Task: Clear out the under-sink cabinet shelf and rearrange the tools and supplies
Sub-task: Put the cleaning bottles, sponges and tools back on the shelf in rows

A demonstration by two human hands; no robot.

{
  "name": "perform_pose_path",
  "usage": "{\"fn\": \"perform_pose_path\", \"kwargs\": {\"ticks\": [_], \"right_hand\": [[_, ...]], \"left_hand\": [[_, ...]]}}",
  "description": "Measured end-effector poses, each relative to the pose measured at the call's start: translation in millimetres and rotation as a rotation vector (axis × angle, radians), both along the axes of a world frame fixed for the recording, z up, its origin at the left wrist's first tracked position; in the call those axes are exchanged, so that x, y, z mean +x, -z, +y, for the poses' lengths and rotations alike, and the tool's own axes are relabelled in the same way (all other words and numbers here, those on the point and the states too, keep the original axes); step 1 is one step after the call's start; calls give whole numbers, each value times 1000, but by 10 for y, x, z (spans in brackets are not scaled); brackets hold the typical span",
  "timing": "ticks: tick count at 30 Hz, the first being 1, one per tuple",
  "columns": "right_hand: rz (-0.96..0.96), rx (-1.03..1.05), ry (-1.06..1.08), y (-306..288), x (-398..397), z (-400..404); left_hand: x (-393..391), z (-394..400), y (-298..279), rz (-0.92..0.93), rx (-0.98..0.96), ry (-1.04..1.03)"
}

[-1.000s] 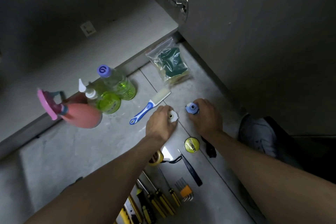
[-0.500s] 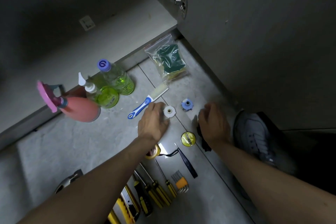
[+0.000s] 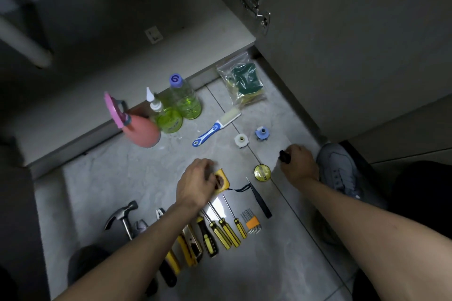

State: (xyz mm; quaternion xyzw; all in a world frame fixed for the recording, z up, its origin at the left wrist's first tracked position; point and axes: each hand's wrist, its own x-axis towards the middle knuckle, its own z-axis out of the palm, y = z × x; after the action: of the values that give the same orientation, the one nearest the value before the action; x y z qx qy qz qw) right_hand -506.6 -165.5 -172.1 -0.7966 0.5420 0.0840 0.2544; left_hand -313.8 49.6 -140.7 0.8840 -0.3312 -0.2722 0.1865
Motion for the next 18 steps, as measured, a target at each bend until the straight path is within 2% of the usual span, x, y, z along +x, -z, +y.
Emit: {"fn": "perform_pose_path", "kwargs": {"ticks": [4, 9, 14, 18], "right_hand": [[-76, 33, -4, -272, 232, -19], [-164, 101, -167, -889, 939, 51], [-283, 113, -356, -1615, 1602, 300], [-332, 53, -442, -1959, 2058, 426]], "left_hand": [[143, 94, -232, 2, 78, -13], [436, 186, -682, -14, 98, -66], [780, 347, -1232, -56, 103, -232], [1103, 380, -1516, -141, 91, -377]]}}
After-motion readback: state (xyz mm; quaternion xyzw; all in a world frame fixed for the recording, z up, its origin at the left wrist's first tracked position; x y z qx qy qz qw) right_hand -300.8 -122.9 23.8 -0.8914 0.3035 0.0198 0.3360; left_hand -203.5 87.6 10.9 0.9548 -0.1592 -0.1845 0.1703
